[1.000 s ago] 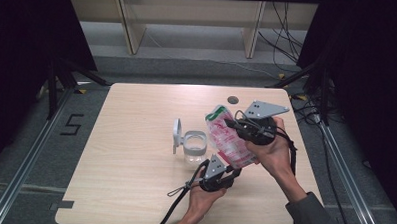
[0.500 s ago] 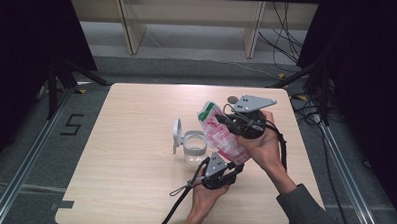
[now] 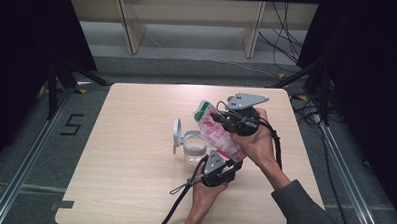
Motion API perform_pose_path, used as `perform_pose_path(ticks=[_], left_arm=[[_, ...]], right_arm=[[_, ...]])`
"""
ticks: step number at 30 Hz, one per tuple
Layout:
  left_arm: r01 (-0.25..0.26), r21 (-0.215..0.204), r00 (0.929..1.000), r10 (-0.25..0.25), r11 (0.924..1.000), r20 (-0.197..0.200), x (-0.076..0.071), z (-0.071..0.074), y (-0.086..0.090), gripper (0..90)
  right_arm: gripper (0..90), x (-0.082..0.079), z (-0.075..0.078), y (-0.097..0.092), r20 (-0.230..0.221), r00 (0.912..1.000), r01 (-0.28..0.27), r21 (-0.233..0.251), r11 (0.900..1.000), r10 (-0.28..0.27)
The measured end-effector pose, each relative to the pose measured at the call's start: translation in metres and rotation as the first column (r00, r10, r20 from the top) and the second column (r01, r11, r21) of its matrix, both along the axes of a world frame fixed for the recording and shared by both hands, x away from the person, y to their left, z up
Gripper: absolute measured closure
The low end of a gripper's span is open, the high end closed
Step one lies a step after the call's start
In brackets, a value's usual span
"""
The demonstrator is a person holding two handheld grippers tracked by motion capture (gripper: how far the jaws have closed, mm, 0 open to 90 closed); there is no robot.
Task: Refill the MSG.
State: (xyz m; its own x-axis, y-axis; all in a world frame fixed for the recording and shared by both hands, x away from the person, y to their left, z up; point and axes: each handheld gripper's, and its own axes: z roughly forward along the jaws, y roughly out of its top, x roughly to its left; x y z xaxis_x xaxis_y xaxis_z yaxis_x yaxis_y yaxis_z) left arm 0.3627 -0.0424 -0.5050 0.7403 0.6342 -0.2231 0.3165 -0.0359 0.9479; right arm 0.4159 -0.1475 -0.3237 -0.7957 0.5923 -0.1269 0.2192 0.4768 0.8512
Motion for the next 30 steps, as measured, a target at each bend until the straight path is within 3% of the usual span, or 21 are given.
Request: perform_pose_path(ticks=[7, 9, 10, 12, 18, 21, 22, 23, 26, 28, 29, 30], left_arm=[[-0.007, -0.02, 0.9999, 0.006, 0.9998, -0.015, 0.004, -0.001, 0.0, 74.5], [-0.013, -0.026, 0.9998, 0.012, 0.9996, -0.018, 0.004, -0.001, 0.0, 74.5], [-0.012, -0.024, 0.9998, 0.012, 0.9996, -0.017, 0.004, -0.001, 0.0, 74.5], [-0.017, -0.031, 0.9997, 0.017, 0.9994, -0.019, 0.005, -0.001, 0.0, 74.5], [-0.015, -0.044, 0.9996, 0.014, 0.9989, -0.023, 0.006, -0.001, -0.002, 74.5], [-0.021, -0.053, 0.9994, 0.02, 0.9984, -0.028, 0.006, -0.002, -0.004, 74.5], [-0.02, -0.054, 0.9994, 0.019, 0.9983, -0.027, 0.006, -0.002, -0.004, 74.5], [-0.017, -0.056, 0.9995, 0.016, 0.9983, -0.027, 0.006, -0.002, -0.005, 74.6], [-0.015, -0.052, 0.9996, 0.013, 0.9986, -0.024, 0.007, -0.002, -0.005, 74.6], [-0.006, -0.026, 0.9998, 0.005, 0.9996, -0.019, 0.007, -0.001, -0.003, 74.5], [-0.016, -0.056, 0.9996, 0.015, 0.9983, -0.025, 0.007, -0.001, -0.005, 74.5], [-0.017, -0.055, 0.9996, 0.015, 0.9983, -0.024, 0.007, -0.001, -0.005, 74.5]], right_arm=[[90.0, 0.007, -0.002, 0.006, -0.01, 0.9999, -0.007, -0.012, 0.9999, 0.007], [90.0, 0.009, -0.003, 0.008, 0.012, 0.9999, -0.01, -0.021, 0.9997, 0.01], [90.0, 0.008, -0.003, 0.009, -0.012, 0.9999, -0.007, -0.024, 0.9997, 0.007], [90.0, 0.009, -0.003, 0.011, -0.007, 0.9997, -0.024, -0.035, 0.9991, 0.024], [90.0, 0.01, -0.003, 0.014, -0.02, 0.9997, -0.015, -0.042, 0.999, 0.014], [90.0, 0.011, -0.004, 0.015, -0.007, 1.0, -0.007, -0.042, 0.9991, 0.006], [90.0, 0.012, -0.004, 0.014, -0.023, 0.9996, -0.018, -0.046, 0.9988, 0.017], [90.0, 0.014, -0.005, 0.014, 0.0, 0.9999, -0.016, -0.046, 0.9988, 0.016], [90.0, 0.013, -0.004, 0.015, -0.031, 0.9995, -0.013, -0.046, 0.9988, 0.012], [90.0, 0.014, -0.004, 0.015, -0.029, 0.9995, -0.015, -0.047, 0.9988, 0.014], [90.0, 0.014, -0.004, 0.015, -0.029, 0.9995, -0.013, -0.046, 0.9989, 0.011], [90.0, 0.014, -0.004, 0.015, -0.029, 0.9995, -0.013, -0.046, 0.9988, 0.011]])
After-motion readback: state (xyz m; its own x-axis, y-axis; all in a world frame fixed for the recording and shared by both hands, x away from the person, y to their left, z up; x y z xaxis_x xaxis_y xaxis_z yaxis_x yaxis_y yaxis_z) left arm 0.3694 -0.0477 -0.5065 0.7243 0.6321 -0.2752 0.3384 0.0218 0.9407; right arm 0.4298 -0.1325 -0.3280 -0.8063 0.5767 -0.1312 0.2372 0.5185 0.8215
